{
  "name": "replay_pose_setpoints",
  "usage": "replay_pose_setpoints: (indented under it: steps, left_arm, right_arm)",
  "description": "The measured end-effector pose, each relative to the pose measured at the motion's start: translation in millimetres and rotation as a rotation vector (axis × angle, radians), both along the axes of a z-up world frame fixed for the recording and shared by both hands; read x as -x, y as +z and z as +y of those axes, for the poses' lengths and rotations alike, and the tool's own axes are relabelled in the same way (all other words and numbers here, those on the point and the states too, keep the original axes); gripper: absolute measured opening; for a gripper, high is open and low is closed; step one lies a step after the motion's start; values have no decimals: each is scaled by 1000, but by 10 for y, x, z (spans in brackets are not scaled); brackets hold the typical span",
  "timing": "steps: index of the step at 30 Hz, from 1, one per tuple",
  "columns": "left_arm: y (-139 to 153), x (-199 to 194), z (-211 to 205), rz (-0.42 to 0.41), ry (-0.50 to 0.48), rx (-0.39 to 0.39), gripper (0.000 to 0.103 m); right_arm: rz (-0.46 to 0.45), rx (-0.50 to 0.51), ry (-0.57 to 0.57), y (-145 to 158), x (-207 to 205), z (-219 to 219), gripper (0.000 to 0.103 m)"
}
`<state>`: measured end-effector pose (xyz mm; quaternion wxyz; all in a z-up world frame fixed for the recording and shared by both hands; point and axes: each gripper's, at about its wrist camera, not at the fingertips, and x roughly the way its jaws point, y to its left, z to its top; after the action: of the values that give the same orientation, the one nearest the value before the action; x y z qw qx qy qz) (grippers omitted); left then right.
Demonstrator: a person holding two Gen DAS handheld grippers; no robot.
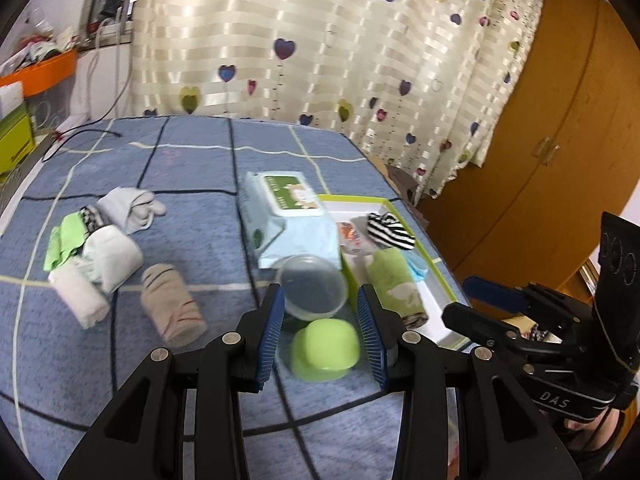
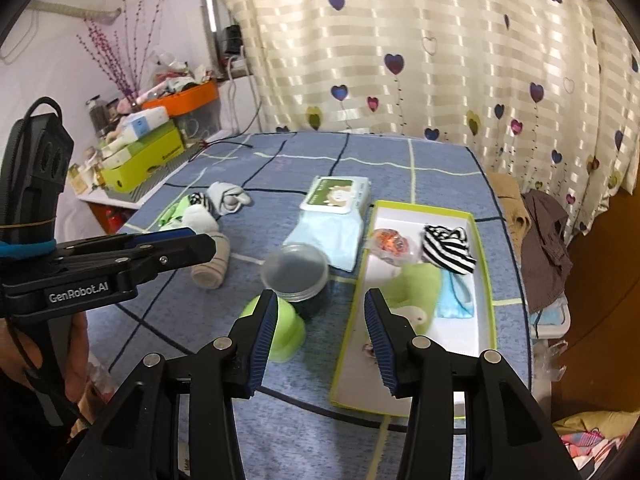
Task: Organize soft objects
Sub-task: 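Withdraw both tools from the box toward the beige striped cloth roll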
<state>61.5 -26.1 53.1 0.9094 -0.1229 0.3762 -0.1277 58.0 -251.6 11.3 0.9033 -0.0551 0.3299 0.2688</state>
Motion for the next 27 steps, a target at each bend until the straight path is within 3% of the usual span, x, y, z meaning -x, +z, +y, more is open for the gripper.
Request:
replay_pose_setpoints:
  steps: [14, 27]
  left_arm:
    - [-177, 126, 469, 36, 93, 43, 39]
    - [-463, -60, 812, 105, 195, 48, 39]
  right_arm:
    - [4, 2, 62, -13, 27, 258, 48]
    - [22, 13, 95, -55, -94, 416, 49]
